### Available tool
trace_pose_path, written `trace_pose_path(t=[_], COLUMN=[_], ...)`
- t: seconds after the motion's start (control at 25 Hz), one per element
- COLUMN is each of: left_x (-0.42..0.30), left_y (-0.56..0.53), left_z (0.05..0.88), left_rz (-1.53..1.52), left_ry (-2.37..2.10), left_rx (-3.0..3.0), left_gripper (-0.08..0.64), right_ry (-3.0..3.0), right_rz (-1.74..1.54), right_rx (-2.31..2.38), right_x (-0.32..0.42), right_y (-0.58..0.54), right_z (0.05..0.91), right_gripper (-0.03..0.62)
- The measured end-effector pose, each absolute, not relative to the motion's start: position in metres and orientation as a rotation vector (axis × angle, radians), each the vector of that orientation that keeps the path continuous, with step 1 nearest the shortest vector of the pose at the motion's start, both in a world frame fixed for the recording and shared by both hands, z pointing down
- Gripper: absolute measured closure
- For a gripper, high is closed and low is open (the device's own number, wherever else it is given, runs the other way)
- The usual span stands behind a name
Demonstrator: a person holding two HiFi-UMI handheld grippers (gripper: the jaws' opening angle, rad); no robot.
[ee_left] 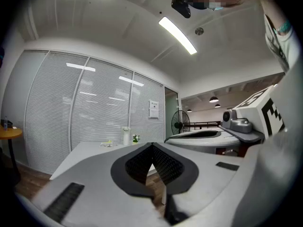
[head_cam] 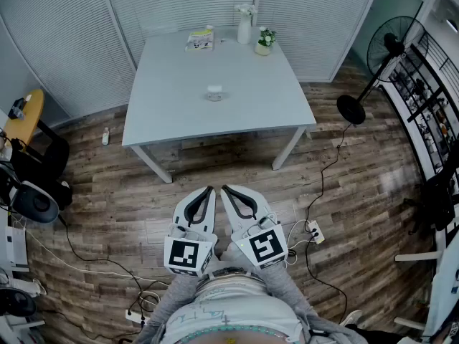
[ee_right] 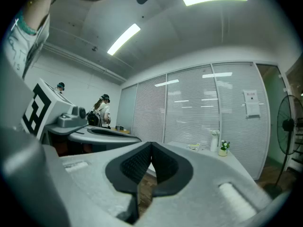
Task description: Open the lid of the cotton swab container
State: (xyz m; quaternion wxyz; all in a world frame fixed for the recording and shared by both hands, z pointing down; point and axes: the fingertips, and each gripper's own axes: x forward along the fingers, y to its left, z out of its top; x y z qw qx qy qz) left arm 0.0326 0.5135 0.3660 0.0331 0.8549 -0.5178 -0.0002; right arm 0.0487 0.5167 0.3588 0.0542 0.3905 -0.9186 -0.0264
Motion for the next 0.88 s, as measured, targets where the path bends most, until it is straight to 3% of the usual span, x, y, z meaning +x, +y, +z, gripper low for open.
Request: trace_pose_path(t=[0.88], left_x=[0.030], left_y=[0.443], left_z=[0.376], left_rz=[0.001], left_ry=[-1.579], left_rx=[2.591], left_gripper=[0.561], right_ry=[-2.793], right_rz=[-0.070], right_rx=[1.158], right_x=[0.050], right_y=[0.450], right_z=[0.372], right_gripper=[0.592])
